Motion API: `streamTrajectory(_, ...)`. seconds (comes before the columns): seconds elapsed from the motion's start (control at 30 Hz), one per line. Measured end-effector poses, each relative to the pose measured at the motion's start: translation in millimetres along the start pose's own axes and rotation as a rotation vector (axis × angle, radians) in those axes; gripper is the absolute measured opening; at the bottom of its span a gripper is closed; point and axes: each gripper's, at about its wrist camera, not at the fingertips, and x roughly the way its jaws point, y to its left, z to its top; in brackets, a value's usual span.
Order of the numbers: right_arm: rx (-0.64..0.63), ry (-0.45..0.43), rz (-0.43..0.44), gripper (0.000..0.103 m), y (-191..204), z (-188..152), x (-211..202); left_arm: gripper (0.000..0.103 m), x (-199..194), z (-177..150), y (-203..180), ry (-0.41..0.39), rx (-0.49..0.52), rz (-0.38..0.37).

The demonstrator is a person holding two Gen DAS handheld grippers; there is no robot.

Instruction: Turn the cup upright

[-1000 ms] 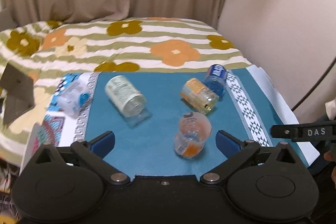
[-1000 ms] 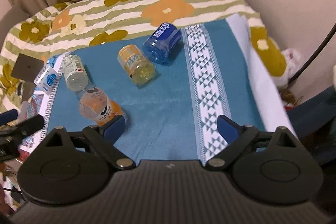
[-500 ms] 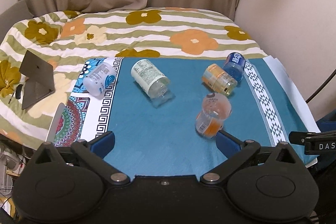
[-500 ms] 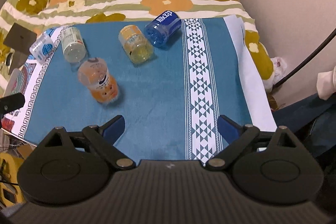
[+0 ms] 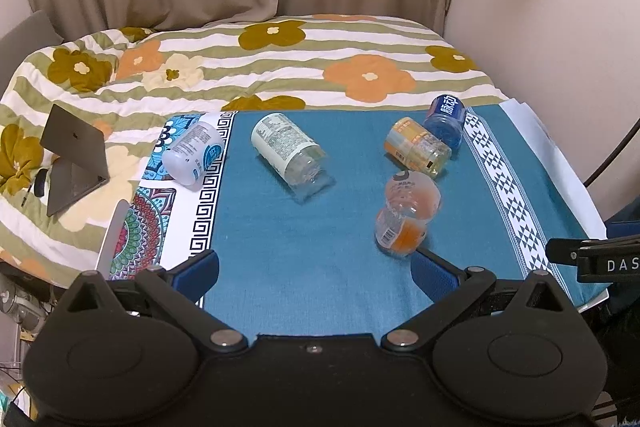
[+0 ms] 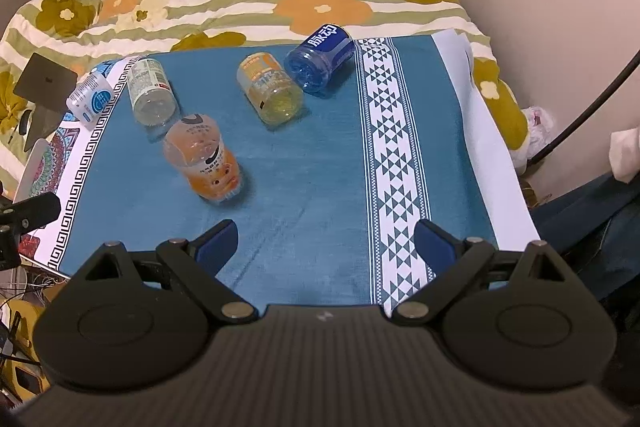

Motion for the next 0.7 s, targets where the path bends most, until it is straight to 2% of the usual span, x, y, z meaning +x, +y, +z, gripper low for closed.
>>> streamTrajectory(0.7, 0.016, 0.005, 0.001, 0.103, -1.0, -0.9, 1.1, 0.103, -0.1, 1.2, -0.5, -0.007, 0.004, 0.008)
